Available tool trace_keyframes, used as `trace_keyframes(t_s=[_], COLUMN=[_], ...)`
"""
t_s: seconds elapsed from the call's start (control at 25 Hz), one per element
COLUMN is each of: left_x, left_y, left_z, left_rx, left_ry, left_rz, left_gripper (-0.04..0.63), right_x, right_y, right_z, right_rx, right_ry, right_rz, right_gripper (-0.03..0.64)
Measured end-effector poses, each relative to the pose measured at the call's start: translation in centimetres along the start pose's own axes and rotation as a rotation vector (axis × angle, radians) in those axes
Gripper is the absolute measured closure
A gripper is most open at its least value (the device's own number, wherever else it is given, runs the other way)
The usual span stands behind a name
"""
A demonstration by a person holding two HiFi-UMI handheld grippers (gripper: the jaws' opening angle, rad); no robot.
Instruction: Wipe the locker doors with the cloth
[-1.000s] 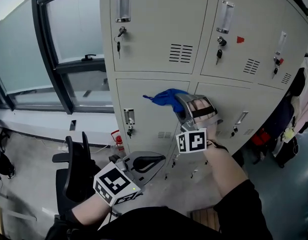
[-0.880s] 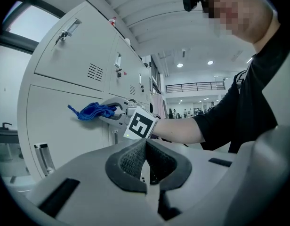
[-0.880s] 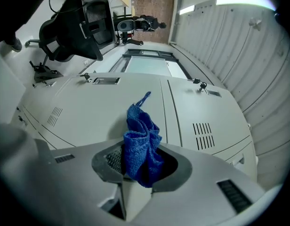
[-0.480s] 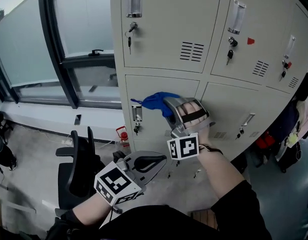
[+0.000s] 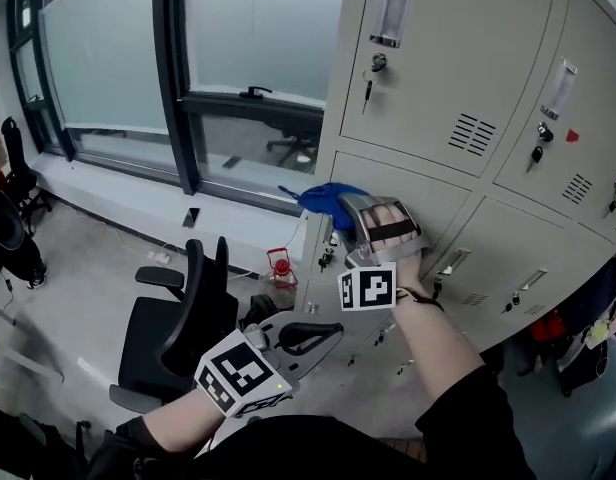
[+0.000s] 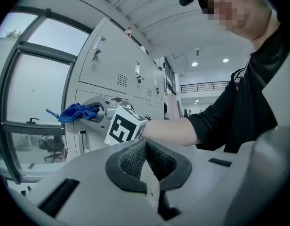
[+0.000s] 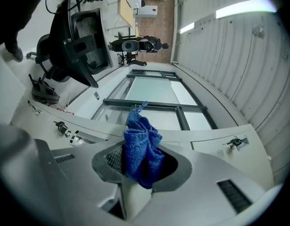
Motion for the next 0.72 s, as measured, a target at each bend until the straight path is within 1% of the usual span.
trace_keyframes(t_s=[0.12,0.2,0.52,0.72], left_x=[-0.1,0.0,1.7,2.8], left_y=[0.1,0.1,-0.8,-1.3], left_z=[0.0,0.4,4.2,6.7], left_rx=[0.000,-0.003,-0.004,-0.007], left_ry=[0.003,0.018,0.115,0.169], left_rz=[-0.006,-0.005,0.028,0.047], left_gripper=[0.588,0.588,0.588,0.588], right_x=[-0.4,-0.6,-1.3,-1.8], right_y=[0.5,1.6,8.2,11.5], right_z=[-0.3,-1.1,-5.6,-8.0], right_rx=[-0.001,-0.015,-0.116,-0.175], right_ry=[-0.009,-0.014,-0.022,-0.024], right_rz=[-0.006,-0.008,-0.016,-0.002], right_gripper=[0.515,0.515,0.515,0.515])
Point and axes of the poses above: the fingertips, and each gripper's own axes: z forward along the fingers, x to its right, y out of its underside, the point moved 9 cm from there along -z, backward along the fingers, and after that the axes turned 2 degrees about -x, right-handed, at the moved point
